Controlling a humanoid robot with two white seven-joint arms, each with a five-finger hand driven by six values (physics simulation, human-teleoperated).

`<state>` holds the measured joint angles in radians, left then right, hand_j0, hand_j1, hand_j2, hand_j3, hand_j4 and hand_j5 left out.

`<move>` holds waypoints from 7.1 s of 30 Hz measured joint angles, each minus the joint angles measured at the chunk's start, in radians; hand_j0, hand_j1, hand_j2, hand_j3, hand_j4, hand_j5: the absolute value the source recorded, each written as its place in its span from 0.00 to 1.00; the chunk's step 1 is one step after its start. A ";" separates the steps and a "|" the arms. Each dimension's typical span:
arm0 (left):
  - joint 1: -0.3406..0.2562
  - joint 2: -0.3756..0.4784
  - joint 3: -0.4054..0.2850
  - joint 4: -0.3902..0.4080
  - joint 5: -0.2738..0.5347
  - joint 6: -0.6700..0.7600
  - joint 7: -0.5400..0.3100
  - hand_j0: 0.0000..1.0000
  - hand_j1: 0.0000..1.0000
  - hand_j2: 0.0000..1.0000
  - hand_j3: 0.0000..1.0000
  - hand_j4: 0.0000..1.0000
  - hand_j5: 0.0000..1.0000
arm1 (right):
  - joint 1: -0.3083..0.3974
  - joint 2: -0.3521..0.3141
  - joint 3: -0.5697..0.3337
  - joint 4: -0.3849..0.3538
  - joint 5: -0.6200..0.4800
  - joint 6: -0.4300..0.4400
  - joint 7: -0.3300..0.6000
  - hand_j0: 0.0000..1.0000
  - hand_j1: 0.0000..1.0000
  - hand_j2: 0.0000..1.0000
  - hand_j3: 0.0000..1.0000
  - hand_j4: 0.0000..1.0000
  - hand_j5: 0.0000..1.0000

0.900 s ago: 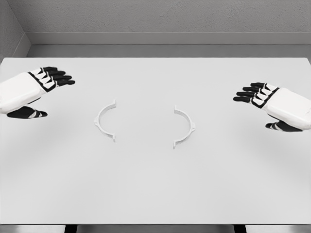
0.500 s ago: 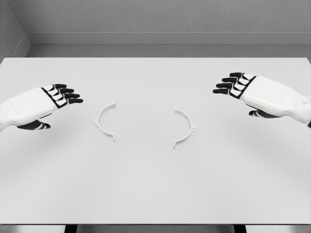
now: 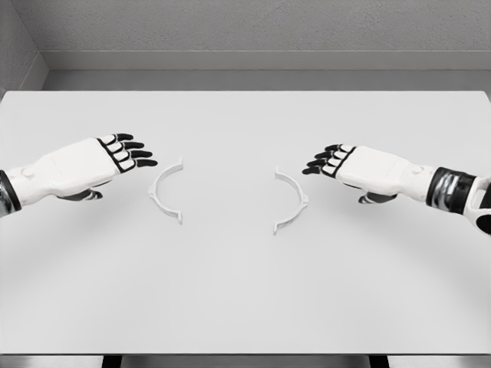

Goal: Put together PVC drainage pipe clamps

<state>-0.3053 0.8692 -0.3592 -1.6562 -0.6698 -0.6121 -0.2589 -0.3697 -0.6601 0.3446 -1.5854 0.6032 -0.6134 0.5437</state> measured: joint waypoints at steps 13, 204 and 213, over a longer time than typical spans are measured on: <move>-0.015 -0.125 -0.004 0.076 -0.009 0.000 0.001 1.00 1.00 1.00 1.00 1.00 1.00 | -0.002 0.114 -0.004 0.101 -0.028 0.000 0.004 1.00 1.00 1.00 1.00 1.00 1.00; -0.202 -0.486 -0.062 0.447 -0.050 0.000 -0.024 1.00 1.00 1.00 1.00 1.00 1.00 | 0.008 0.235 0.198 -0.111 -0.056 0.000 0.024 1.00 1.00 1.00 1.00 1.00 1.00; -0.229 -0.418 -0.051 0.445 -0.037 0.000 -0.021 1.00 1.00 1.00 1.00 1.00 1.00 | -0.003 0.266 0.218 -0.066 -0.036 0.000 0.024 1.00 1.00 1.00 1.00 1.00 1.00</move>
<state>-0.5338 0.4515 -0.4102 -1.2107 -0.7069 -0.6122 -0.2800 -0.3728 -0.3939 0.5625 -1.6517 0.5675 -0.6136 0.5681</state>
